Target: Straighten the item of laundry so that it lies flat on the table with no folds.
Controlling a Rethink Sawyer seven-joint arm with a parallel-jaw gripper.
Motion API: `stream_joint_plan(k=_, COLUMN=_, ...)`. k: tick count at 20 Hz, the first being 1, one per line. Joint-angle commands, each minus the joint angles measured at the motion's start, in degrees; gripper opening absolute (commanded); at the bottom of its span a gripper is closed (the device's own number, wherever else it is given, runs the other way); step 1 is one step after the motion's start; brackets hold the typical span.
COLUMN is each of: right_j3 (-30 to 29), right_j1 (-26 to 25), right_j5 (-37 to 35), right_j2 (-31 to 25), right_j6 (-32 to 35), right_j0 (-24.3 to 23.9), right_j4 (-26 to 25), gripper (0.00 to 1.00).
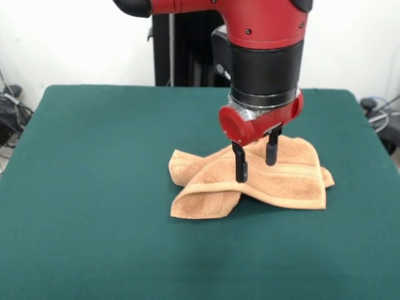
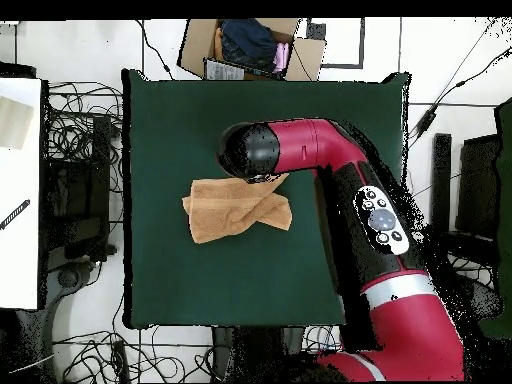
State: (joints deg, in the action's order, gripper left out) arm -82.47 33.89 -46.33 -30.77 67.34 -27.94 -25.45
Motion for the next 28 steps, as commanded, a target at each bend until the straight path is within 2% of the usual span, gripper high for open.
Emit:
stream_joint_plan(k=1, right_j3=-6.0, right_j1=1.2, right_j5=4.8, right_j2=6.1, right_j6=17.3, right_j0=2.5, right_j4=1.8, gripper=1.0)
stream_joint_plan(k=4, right_j3=-7.4, right_j1=2.0, right_j5=6.0, right_j2=8.1, right_j6=20.8, right_j0=3.4, right_j4=3.0, gripper=1.0)
stream_joint_plan(k=8, right_j3=-7.6, right_j1=2.3, right_j5=6.5, right_j2=9.7, right_j6=21.8, right_j0=4.6, right_j4=4.4, gripper=1.0)
stream_joint_plan(k=14, right_j3=-4.5, right_j1=0.7, right_j5=5.6, right_j2=11.7, right_j6=22.1, right_j0=6.7, right_j4=6.3, gripper=1.0)
stream_joint_plan(k=28, right_j3=-6.6, right_j1=2.1, right_j5=8.4, right_j2=14.9, right_j6=21.1, right_j0=8.5, right_j4=9.0, gripper=1.0)
